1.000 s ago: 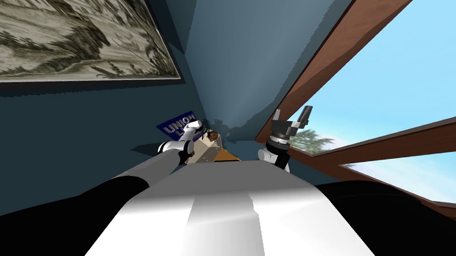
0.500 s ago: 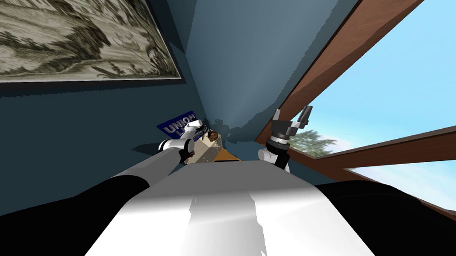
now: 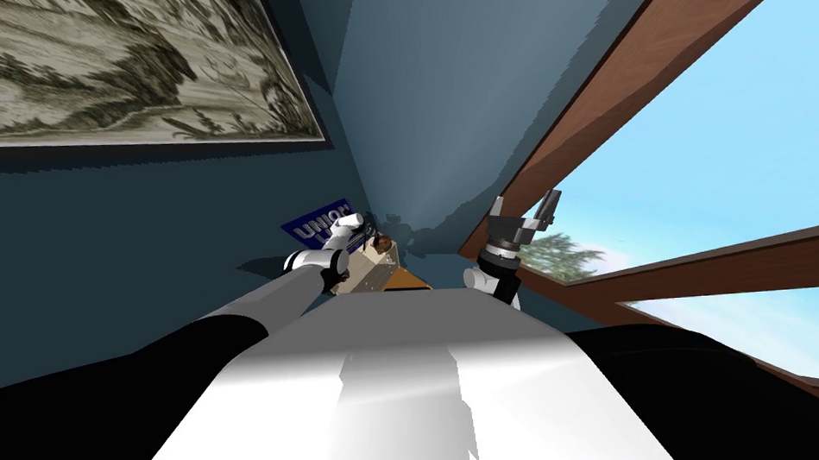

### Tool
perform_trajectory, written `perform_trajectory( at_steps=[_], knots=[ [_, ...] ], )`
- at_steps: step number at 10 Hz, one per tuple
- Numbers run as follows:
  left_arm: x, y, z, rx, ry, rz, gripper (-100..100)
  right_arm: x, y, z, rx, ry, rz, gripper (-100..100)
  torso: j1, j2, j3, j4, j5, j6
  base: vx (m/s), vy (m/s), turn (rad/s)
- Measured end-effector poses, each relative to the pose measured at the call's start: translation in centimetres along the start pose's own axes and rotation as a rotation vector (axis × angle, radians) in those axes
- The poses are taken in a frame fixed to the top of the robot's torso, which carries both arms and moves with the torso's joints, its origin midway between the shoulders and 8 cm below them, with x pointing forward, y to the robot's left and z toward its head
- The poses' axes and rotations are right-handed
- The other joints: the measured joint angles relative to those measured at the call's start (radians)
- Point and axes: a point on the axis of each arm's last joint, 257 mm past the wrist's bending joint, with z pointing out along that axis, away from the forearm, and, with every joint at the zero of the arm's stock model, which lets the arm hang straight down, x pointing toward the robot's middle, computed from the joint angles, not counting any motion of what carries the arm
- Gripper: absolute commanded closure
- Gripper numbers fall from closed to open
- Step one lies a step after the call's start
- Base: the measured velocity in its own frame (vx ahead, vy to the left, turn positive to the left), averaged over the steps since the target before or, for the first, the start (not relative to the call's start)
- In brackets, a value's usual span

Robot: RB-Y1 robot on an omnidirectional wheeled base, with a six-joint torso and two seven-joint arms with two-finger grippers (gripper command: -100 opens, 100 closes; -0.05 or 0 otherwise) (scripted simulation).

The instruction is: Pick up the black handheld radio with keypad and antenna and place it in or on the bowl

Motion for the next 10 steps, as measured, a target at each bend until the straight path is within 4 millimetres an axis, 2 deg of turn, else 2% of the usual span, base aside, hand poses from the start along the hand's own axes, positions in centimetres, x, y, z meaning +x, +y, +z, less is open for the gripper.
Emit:
perform_trajectory(
  at_steps=[6, 7, 10],
  knots=[
    [4.1, -1.1, -3.8, 0.01, 0.011, -0.001, -100, 0.0, 0.0, 0.0, 0.0, 0.0, 0.0, 0, 0.001, 0.001, 0.0, 0.0, 0.0, 0.0, -0.045, 0.003, 0.0],
    [4.1, -1.1, -3.9, 0.009, 0.01, -0.002, 0, 0.0, 0.0, 0.0, 0.0, 0.0, 0.0, 0, 0.001, 0.0, 0.0, 0.0, 0.0, 0.0, 0.0, 0.0, 0.0],
    [4.1, -1.1, -3.8, 0.009, 0.01, -0.002, 0, 0.0, 0.0, 0.0, 0.0, 0.0, 0.0, 0, 0.001, -0.002, -0.001, -0.001, 0.0, 0.0, 0.0, 0.0, 0.0]
  ],
)
